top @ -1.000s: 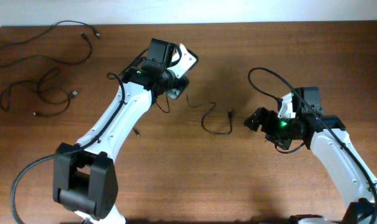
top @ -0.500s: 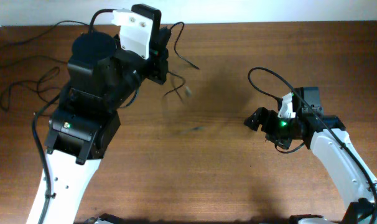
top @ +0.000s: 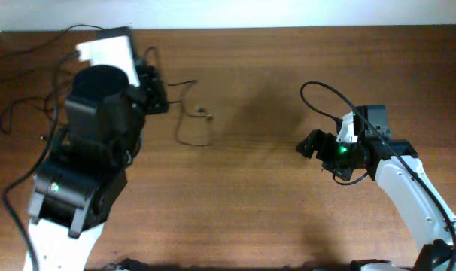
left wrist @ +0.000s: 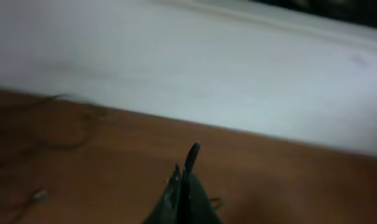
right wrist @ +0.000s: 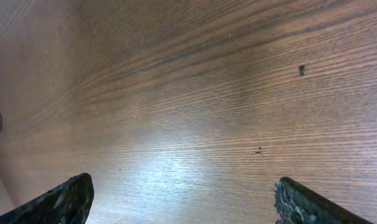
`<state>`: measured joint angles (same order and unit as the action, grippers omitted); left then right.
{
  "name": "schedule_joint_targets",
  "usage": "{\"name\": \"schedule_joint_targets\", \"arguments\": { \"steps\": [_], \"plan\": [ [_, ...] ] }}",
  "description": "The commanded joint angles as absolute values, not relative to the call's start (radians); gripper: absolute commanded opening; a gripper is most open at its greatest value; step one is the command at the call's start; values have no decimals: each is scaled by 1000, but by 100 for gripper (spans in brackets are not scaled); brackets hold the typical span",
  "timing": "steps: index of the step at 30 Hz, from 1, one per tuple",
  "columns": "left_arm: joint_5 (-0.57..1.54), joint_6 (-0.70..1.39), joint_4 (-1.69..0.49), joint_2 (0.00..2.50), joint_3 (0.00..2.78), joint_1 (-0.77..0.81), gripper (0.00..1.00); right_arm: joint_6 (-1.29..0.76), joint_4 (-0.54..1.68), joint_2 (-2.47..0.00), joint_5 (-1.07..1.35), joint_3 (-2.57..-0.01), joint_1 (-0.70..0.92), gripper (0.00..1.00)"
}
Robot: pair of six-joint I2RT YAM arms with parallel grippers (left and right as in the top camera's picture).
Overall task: Untangle cables
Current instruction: 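Drag the black cable with the left gripper to the left table edge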
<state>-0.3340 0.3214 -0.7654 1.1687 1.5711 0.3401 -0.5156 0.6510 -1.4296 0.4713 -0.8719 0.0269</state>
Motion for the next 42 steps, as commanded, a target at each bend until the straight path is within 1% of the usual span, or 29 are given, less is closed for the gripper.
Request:
{"name": "schedule_joint_targets", "arguments": {
  "steps": [1, 8, 11, 16, 19, 21, 23, 24, 26, 29, 31, 33, 35, 36, 37, 42],
  "plan": [
    [-617, 463, -840, 1131, 1582, 337, 0, -502, 651, -1414, 459, -870, 33, 93],
    [-606, 464, -922, 1130, 1581, 292, 0, -502, 651, -1414, 458, -870, 33, 93],
    [-494, 463, -927, 1130, 1581, 212, 0, -502, 651, -1414, 458, -870, 33, 93],
    [-364, 444, -931, 1139, 1579, -13, 0, -501, 651, -1414, 458, -870, 33, 93],
    [-196, 361, -931, 1169, 1563, -169, 0, -502, 651, -1414, 458, -870, 33, 93],
    [-108, 361, -930, 1198, 1549, -249, 0, -501, 651, -1414, 458, -870, 33, 93],
    [22, 353, -931, 1243, 1538, -329, 0, -501, 652, -1414, 458, -870, 33, 93],
    [104, 314, -930, 1263, 1537, -353, 0, -501, 652, -1414, 458, -870, 33, 93],
    [245, 224, -930, 1297, 1537, -379, 0, -502, 651, -1414, 457, -870, 33, 93],
    [346, 155, -930, 1321, 1537, -379, 0, -502, 651, -1414, 438, -870, 33, 93],
    [450, 84, -926, 1323, 1537, -379, 0, -502, 651, -1414, 435, -870, 33, 93],
    [607, -8, -912, 1323, 1537, -379, 0, -502, 651, -1414, 433, -870, 33, 93],
    [814, -150, -894, 1323, 1537, -379, 0, -502, 651, -1414, 433, -870, 33, 93],
    [831, -158, -890, 1323, 1537, -379, 0, -502, 651, -1414, 433, -870, 33, 93],
    [799, -157, -891, 1323, 1537, -380, 0, -502, 651, -1414, 433, -870, 33, 93],
    [587, -147, -925, 1329, 1537, -381, 0, -502, 651, -1414, 432, -870, 33, 93]
  ]
}}
